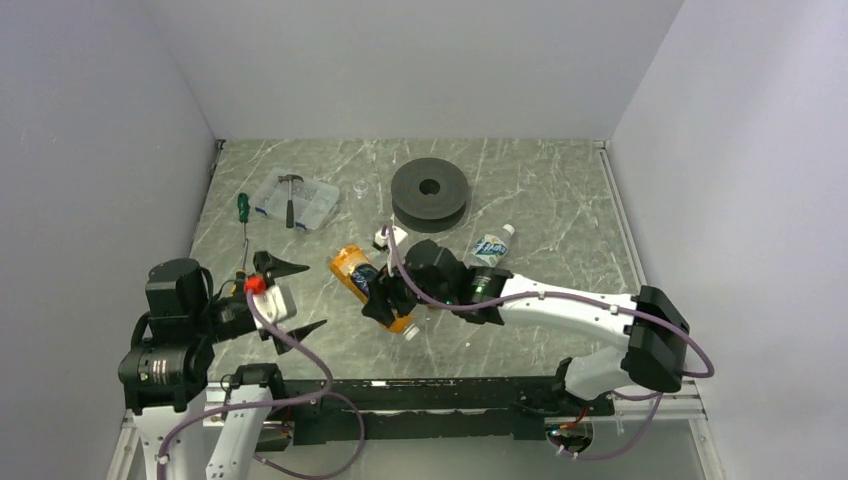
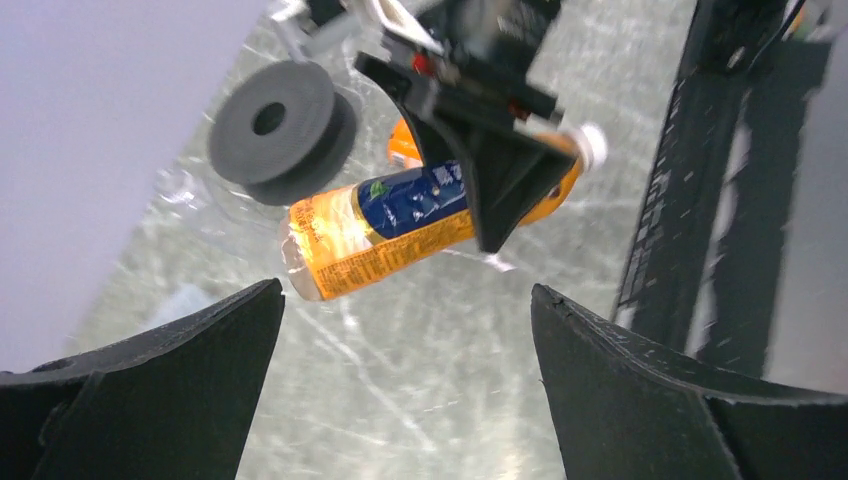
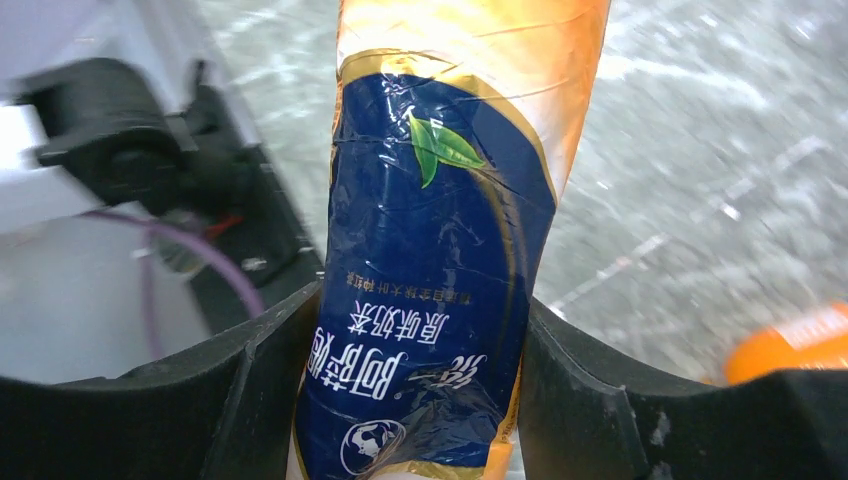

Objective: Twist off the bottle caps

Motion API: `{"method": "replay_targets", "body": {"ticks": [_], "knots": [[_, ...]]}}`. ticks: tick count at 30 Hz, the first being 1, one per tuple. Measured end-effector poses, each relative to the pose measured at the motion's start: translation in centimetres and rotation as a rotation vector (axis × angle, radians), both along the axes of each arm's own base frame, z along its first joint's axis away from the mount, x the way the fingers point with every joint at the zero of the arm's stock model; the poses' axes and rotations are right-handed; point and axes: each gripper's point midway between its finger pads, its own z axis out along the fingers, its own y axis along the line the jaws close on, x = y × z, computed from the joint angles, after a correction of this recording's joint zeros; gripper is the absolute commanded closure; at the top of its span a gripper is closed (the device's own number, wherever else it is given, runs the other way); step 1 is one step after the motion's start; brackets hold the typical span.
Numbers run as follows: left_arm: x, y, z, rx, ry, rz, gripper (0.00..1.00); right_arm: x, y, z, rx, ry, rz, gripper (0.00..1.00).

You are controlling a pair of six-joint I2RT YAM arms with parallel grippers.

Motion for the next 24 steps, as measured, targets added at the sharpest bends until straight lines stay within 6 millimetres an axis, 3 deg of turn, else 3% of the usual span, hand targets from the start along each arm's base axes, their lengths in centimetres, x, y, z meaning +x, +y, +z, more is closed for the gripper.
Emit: {"method": "replay_targets", "body": {"ticks": [4,12,19,24], "knots": [[-0.5,0.4,-0.1,0.105,-0.169,-0.044,0.01,-1.8,1.2,4.4,0.103,0.033,0.178,0.47],[-0.9,1.1,-0.9,0.343,-0.588,-0.095,0.01,-2.7,2.2,9.4,0.192,0.123,0.384,0.48],[-0.3,0.8,-1.1,0.404,-0.723,-0.164,0.01,-2.1,4.3,11.3,0.196,0.173,0.452,0.49],[0.1,0.8,-0.8,0.454,-0.819,-0.194,0.01,-2.7,5.9,10.3,0.163,0.225,0.484,0.51]]}}
